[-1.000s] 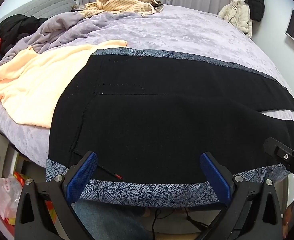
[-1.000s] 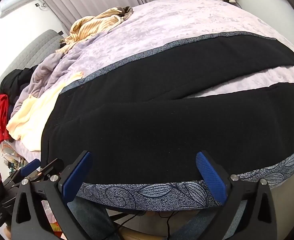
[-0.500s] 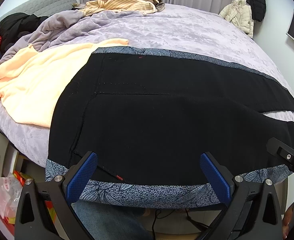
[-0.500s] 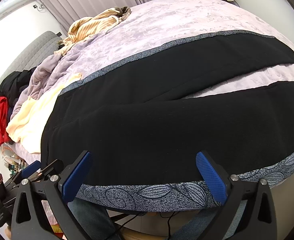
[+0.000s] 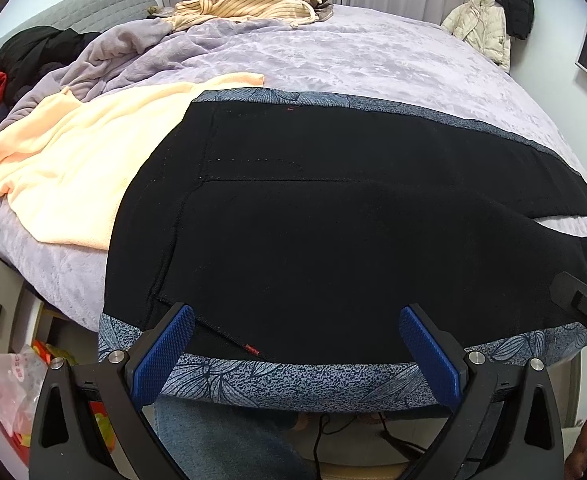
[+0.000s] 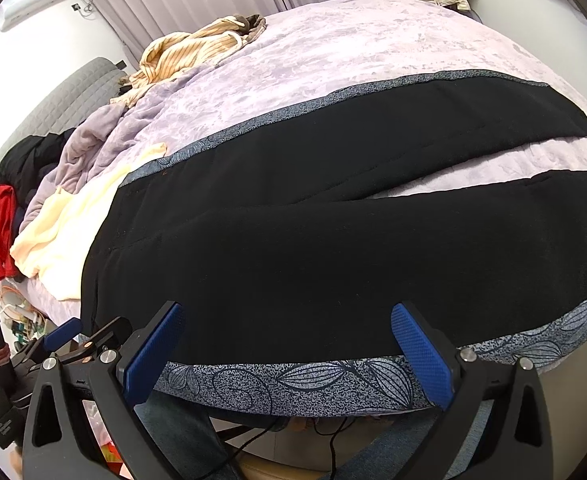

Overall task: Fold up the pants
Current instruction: 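Grasp the grey patterned waistband of the black trousers with both grippers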

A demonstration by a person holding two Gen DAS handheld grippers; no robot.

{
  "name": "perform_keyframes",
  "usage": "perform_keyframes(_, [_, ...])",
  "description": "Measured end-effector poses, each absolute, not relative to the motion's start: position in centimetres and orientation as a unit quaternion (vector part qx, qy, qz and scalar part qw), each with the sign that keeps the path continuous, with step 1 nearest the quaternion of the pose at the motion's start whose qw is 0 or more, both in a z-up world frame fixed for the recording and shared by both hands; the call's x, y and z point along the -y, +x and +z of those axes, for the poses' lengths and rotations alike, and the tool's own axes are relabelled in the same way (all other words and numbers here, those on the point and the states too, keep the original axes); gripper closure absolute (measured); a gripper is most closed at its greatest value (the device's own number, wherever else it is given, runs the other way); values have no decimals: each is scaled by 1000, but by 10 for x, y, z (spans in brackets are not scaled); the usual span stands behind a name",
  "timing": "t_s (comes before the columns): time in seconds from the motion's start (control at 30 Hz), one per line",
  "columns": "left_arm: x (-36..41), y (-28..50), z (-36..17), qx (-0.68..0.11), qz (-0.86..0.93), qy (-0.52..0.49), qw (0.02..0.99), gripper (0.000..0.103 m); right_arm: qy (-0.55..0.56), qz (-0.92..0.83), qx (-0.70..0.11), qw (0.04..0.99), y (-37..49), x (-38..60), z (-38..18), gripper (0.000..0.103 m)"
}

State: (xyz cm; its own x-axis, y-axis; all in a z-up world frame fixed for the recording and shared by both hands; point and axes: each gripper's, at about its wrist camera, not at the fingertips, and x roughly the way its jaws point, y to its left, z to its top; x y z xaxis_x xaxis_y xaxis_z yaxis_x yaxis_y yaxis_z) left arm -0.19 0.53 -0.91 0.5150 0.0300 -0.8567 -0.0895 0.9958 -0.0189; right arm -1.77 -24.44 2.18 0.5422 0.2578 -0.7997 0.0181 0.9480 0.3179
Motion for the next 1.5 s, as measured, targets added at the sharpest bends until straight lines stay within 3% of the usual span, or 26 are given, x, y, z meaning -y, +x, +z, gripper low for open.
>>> perform_keyframes(1.5, [-22,-10,-22,-485,30,-42,873,0,130,64,-486,862,-26,226,13,0])
